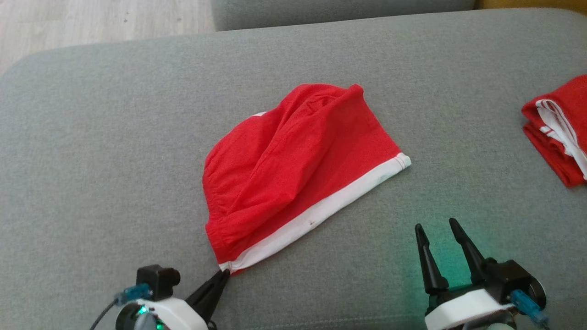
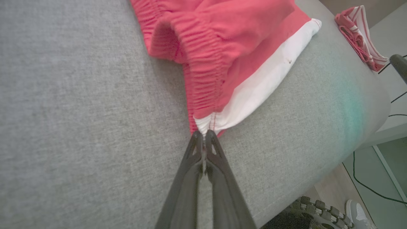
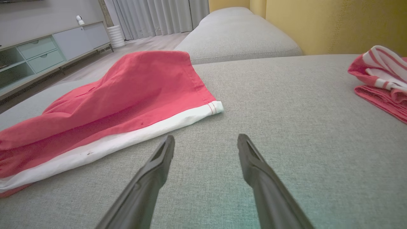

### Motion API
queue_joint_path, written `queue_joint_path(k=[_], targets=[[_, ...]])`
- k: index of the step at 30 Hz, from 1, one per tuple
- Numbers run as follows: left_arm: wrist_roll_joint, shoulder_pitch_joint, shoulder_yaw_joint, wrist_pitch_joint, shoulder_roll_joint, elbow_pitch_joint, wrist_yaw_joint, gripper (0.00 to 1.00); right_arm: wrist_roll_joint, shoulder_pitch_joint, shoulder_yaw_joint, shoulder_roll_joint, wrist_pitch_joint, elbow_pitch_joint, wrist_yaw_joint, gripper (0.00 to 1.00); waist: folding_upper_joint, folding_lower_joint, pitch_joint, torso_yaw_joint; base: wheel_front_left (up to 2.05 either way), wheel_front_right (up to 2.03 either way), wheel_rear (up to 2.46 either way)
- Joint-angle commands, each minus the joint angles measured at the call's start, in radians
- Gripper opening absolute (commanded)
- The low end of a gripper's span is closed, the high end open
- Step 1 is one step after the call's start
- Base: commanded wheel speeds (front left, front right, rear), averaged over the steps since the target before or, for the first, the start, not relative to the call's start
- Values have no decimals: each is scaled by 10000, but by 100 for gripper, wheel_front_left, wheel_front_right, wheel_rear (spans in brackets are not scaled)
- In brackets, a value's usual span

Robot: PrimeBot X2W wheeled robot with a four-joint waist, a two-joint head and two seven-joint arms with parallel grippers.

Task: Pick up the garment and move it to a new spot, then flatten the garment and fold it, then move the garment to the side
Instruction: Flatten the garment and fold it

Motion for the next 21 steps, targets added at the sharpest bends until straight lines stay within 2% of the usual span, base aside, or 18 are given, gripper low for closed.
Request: queue_joint_path(k=[1, 2, 4, 5, 6, 9, 15, 21], targets=[[32, -257, 319, -133, 134, -116, -28, 0, 49, -105, 223, -54, -109, -279, -7, 100, 0, 0, -14, 32, 0, 0, 0], [67, -278, 301, -206, 81, 19, -24, 6, 47, -104, 217, -54, -109, -270, -7, 100, 0, 0, -31, 62, 0, 0, 0], [137, -299, 269, -347, 3, 303, -4, 30, 37, -96, 208, -54, -109, -257, -7, 100, 0, 0, -79, 105, 0, 0, 0], [191, -307, 292, -478, -35, 427, 64, 51, 30, -83, 195, -54, -109, -250, -7, 100, 0, 0, -123, 129, 0, 0, 0], [217, -297, 327, -604, -80, 525, 117, 100, 21, -68, 179, -54, -109, -245, -7, 100, 0, 0, -167, 147, 0, 0, 0], [467, -198, 680, -1144, -250, 514, 514, 100, -76, -15, 28, -54, -109, -352, -7, 100, 0, 0, -404, 219, 0, 0, 0], [1235, 363, 1839, -1341, -750, -542, 1032, 100, -274, 212, -660, -54, -109, -732, -7, 100, 0, 0, -896, 488, 0, 0, 0], [2776, 1135, 3481, -1346, -1476, -1706, 1038, 100, -512, 267, -1537, -54, -109, -1024, -7, 100, 0, 0, -1291, 714, 0, 0, 0]])
